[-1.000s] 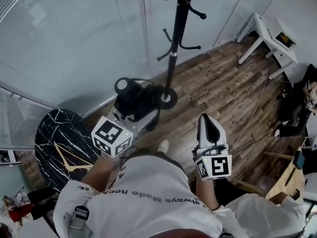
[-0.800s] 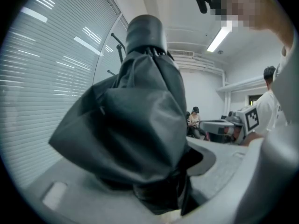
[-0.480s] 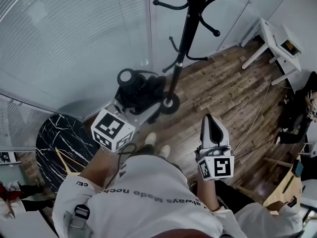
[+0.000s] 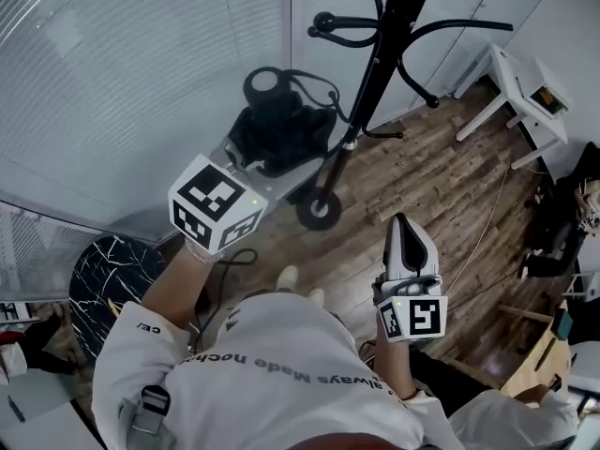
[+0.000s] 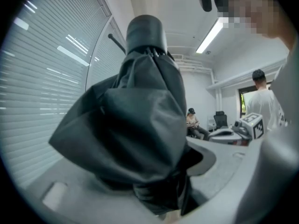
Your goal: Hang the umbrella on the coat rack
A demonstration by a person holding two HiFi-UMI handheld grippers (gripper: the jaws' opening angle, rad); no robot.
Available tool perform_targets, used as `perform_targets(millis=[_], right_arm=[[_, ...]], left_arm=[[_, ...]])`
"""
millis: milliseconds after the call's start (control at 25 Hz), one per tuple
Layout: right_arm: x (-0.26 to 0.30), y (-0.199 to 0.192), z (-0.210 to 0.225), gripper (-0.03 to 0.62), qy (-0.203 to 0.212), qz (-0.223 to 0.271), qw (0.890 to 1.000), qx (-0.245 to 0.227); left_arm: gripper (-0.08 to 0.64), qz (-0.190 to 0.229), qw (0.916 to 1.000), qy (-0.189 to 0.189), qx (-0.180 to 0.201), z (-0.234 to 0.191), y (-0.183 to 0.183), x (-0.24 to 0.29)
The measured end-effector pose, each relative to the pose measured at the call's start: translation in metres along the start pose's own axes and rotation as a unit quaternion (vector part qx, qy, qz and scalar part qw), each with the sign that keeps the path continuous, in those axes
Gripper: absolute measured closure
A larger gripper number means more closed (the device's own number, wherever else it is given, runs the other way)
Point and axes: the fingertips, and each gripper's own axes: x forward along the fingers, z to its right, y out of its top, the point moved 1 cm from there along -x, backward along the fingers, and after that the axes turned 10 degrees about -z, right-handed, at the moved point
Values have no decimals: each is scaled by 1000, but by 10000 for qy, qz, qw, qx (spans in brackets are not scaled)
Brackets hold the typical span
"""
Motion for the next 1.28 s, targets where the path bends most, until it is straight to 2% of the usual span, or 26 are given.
perform_targets(millis=[240, 440, 1000, 1280], right_arm=[[14, 6, 9, 591, 0, -12, 10000, -2], [21, 12, 20, 591, 42, 16, 10000, -17], [49, 39, 14, 591, 474, -243, 9980, -343], [59, 52, 8, 591, 635, -191, 9969, -413]], left_arm=[[276, 87, 9998, -15, 177, -19, 34, 7], [276, 78, 9999, -108, 42, -30, 50, 19], [276, -228, 9993, -111, -290, -47, 32, 37], [276, -415, 9978, -230, -471, -49, 13, 56]])
